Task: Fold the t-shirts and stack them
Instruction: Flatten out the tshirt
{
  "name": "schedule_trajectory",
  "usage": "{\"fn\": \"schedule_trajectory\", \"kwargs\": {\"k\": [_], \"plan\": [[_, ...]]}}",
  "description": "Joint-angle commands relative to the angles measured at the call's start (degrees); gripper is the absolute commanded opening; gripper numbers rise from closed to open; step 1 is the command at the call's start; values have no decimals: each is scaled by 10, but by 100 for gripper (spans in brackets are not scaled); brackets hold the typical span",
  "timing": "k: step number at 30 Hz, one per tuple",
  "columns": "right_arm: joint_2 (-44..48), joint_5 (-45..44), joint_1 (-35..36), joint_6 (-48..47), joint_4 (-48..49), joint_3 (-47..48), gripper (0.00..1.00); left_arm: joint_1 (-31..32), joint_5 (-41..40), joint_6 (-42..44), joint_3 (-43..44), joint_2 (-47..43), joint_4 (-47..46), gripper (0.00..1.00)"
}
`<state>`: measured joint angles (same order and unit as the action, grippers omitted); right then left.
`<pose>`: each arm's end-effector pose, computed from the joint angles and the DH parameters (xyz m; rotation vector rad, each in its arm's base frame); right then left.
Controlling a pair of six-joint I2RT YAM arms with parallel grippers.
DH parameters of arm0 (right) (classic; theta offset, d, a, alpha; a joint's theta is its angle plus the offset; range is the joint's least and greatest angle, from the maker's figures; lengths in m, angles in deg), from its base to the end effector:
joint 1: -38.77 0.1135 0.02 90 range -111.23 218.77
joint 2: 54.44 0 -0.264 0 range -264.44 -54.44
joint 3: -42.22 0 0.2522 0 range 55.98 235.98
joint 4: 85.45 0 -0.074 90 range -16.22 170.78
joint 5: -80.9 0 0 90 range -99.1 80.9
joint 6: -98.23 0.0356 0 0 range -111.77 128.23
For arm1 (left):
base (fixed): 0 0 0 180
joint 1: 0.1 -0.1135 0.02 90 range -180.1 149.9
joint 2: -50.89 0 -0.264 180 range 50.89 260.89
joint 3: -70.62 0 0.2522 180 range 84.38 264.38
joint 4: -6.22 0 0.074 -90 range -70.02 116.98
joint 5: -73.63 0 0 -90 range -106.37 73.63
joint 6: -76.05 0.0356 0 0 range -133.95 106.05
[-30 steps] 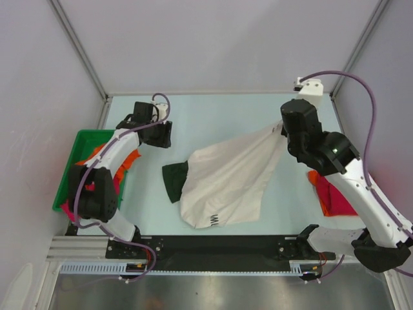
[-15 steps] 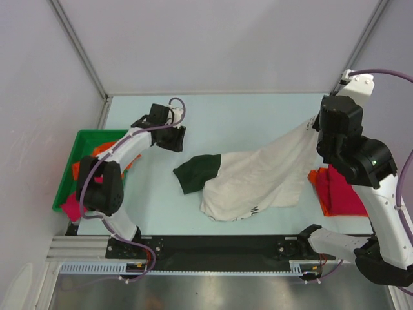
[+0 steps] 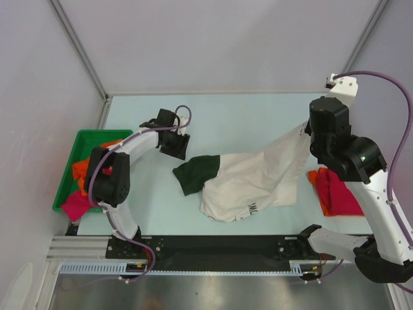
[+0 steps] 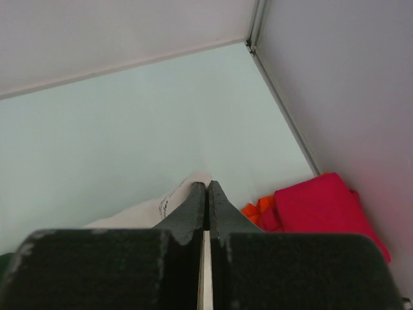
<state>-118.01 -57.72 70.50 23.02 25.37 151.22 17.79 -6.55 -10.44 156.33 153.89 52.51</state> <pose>0.1576 0.0660 0.4903 0.2559 1.8316 -0.2791 0.3490 -0.1190 0.1981 0.5526 2.6323 -0.3082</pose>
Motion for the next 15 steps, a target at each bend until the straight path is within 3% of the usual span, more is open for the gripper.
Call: {"fn": "schedule_trajectory", "kwargs": {"k": [1,11,15], "plan": [[15,5,-2,2,21,-22,0,4,0,9,-6,25,15,61],[31,2,-2,5,36,-69,0,5,5,31,-43,11,42,54],[34,7,-2,12,48,-87,0,5,18,31,-58,2,45,42]]}}
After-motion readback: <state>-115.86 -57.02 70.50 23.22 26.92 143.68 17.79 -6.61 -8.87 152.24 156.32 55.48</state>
